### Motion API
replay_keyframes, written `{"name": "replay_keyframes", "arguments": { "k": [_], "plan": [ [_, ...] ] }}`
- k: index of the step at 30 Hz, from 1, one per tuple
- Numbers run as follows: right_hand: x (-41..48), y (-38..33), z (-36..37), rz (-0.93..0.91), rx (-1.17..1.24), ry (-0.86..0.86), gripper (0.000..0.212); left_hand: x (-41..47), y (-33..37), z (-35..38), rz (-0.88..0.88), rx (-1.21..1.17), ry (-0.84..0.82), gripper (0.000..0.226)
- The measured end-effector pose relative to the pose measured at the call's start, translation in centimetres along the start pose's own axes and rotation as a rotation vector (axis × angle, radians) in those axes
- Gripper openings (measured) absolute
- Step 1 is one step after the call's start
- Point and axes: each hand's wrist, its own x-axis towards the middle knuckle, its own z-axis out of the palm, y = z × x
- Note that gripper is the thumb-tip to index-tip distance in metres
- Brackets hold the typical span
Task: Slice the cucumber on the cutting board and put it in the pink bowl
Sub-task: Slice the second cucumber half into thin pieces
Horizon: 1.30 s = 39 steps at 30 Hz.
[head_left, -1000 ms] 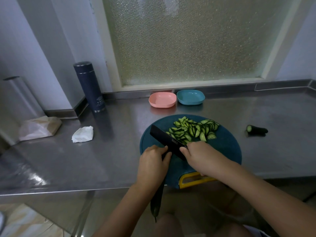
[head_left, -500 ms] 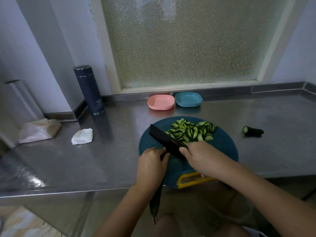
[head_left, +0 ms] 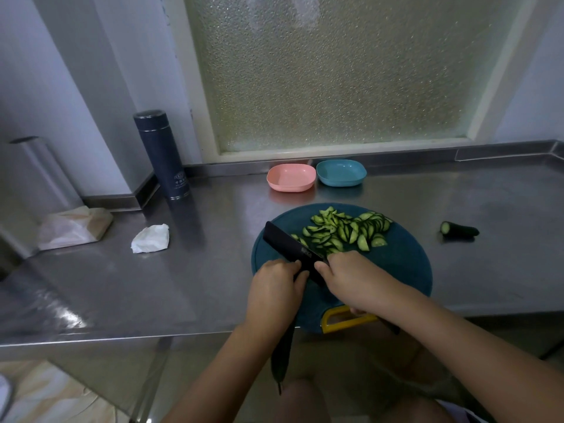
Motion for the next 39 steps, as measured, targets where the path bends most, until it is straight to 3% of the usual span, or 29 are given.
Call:
{"name": "replay_keyframes", "arguments": {
  "k": [5, 18, 26, 39],
  "plan": [
    [0.3, 0.3, -0.2, -0.002, 0.016, -0.008, 0.046, 0.1, 0.1, -1.0, 0.046, 0.062, -0.139, 0.043],
    [0.3, 2.6, -1.6, 0.106, 0.030, 0.004, 0.042, 1.6, 0.3, 0.5, 0.023, -0.082, -0.002, 0.028],
    [0.3, 2.5, -1.4, 0.074, 0.025, 0.008, 0.044, 2.1, 0.9, 1.4, -0.012, -0.104, 0.003, 0.035],
    [-0.7, 1.8, -2.4, 0.064, -0.002, 0.031, 0.044, 1.7, 1.1, 1.4, 0.007, -0.057, 0.044, 0.028]
  ]
}}
